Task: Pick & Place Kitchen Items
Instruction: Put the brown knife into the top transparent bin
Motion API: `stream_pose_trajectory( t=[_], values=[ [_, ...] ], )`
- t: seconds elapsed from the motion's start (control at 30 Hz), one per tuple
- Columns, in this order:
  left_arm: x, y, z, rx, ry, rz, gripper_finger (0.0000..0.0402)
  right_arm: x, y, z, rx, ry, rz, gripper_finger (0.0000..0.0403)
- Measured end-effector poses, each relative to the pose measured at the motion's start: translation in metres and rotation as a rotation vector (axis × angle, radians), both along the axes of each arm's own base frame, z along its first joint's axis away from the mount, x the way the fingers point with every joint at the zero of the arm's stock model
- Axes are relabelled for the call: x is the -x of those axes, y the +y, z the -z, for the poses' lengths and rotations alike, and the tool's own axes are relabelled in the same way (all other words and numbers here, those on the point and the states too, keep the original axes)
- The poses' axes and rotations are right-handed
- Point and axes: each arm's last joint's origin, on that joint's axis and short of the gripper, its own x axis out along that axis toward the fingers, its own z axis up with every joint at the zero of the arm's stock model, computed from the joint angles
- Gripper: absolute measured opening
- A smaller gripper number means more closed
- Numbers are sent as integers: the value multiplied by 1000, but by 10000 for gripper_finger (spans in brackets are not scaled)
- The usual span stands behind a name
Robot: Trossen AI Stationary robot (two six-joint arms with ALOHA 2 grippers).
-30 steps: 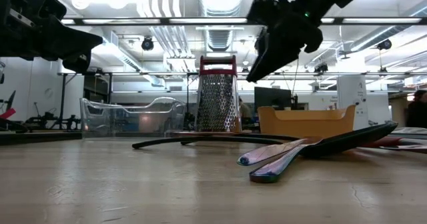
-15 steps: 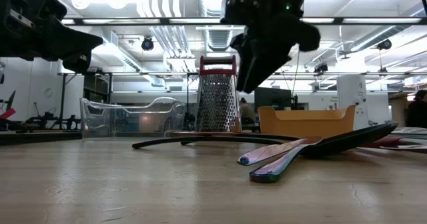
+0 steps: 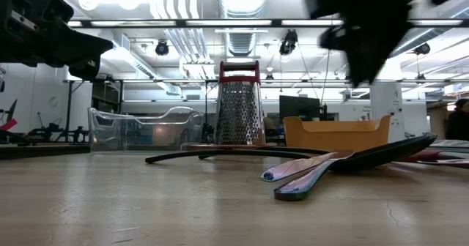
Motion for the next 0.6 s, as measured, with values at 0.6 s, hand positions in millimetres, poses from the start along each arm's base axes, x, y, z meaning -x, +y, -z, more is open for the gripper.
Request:
stream_pose_trajectory(
  t=[0.6],
  values=[
    [0, 0, 0, 0, 0, 0, 5, 78, 24, 8, 3, 16, 203, 195]
  ],
)
